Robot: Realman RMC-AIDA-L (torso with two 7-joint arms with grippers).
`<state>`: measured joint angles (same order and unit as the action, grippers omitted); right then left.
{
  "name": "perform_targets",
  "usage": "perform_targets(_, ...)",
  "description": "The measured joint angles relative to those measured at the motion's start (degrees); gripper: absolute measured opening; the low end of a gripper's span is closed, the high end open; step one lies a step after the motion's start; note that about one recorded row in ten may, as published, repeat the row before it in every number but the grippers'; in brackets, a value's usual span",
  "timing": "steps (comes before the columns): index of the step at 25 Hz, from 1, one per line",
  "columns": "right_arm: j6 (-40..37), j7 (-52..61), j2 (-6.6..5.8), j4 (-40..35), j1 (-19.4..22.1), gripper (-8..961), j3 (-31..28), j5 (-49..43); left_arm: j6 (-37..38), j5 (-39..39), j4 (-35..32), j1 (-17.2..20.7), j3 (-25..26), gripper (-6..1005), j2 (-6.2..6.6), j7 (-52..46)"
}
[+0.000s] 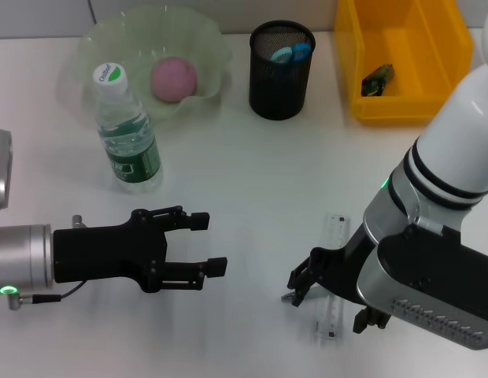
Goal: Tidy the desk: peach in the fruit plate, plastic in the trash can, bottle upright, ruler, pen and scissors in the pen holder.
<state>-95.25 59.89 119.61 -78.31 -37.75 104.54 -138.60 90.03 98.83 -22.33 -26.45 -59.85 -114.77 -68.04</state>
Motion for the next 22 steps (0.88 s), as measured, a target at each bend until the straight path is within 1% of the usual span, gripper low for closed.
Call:
perform_targets(10,-0.37,-0.06,0.01,-0.09,0.24,832,2.27,0.13,0.04,0.22,0.00,0.00,0.14,843,0.35,0.10)
perform_targets(22,1.61,-0.26,0.01,1.95,-0.39,642,3.43,0.59,0.06,0.22,0.01,0.18,0.08,842,0.26,-0.18)
